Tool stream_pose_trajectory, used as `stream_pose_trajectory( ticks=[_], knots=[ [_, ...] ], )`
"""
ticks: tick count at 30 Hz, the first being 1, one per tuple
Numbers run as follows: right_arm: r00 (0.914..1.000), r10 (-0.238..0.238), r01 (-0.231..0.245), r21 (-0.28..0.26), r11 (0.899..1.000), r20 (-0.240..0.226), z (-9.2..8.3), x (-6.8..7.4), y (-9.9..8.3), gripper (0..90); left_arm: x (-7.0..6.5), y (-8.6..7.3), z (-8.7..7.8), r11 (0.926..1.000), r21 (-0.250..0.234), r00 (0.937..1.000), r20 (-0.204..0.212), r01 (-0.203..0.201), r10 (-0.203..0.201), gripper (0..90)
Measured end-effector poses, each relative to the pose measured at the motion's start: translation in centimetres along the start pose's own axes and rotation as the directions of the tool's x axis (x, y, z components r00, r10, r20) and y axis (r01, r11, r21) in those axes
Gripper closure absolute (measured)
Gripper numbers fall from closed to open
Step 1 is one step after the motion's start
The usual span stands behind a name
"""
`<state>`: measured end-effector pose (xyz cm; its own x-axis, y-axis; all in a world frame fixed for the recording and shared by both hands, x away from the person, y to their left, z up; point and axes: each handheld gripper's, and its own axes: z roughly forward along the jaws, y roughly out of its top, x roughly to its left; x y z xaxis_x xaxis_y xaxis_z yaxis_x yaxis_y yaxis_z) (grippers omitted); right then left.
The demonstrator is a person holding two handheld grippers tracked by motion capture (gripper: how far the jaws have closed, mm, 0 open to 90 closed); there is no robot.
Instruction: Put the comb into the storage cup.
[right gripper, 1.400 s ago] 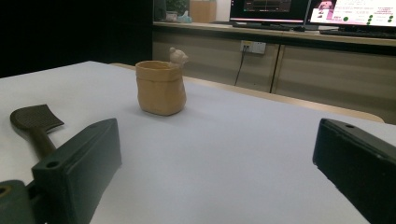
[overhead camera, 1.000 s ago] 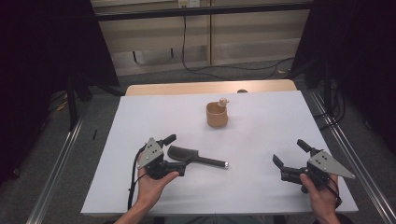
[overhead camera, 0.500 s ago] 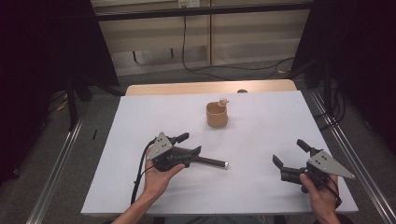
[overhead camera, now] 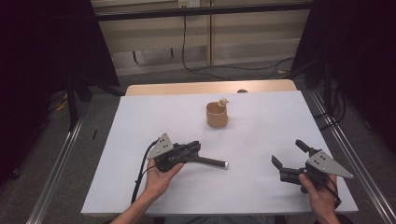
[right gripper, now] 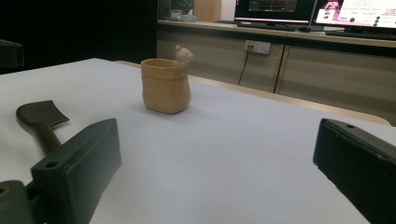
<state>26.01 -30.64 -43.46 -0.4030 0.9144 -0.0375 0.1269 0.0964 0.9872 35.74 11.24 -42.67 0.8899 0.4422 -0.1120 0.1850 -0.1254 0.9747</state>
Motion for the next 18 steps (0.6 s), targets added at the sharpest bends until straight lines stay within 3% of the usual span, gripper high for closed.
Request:
stream_pose_trajectory(
  ticks=[1, 10, 17, 18],
  knots=[
    [1.0000, 0.001, -0.001, 0.000, 1.000, 0.000, 0.0, 0.0, 0.0, 0.0, 0.0, 0.0, 0.1, 1.0000, 0.004, 1.0000, 0.006, 0.007, -0.007, 89.6],
    [1.0000, 0.001, -0.001, 0.002, 1.000, 0.000, -0.1, 0.0, 0.0, 0.0, -0.4, 0.0, 0.8, 0.9959, 0.082, 0.9965, 0.071, 0.038, -0.044, 90.0],
    [1.0000, 0.002, -0.002, 0.003, 1.000, -0.006, -0.1, 0.0, 0.0, 0.0, -0.9, 0.1, 1.6, 0.9843, 0.166, 0.9895, 0.119, 0.061, -0.081, 90.0],
    [1.0000, 0.003, -0.003, 0.003, 1.000, -0.006, -0.1, 0.0, 0.0, 0.0, -0.9, 0.2, 1.8, 0.9833, 0.176, 0.9899, 0.124, 0.046, -0.069, 90.0]
  ],
)
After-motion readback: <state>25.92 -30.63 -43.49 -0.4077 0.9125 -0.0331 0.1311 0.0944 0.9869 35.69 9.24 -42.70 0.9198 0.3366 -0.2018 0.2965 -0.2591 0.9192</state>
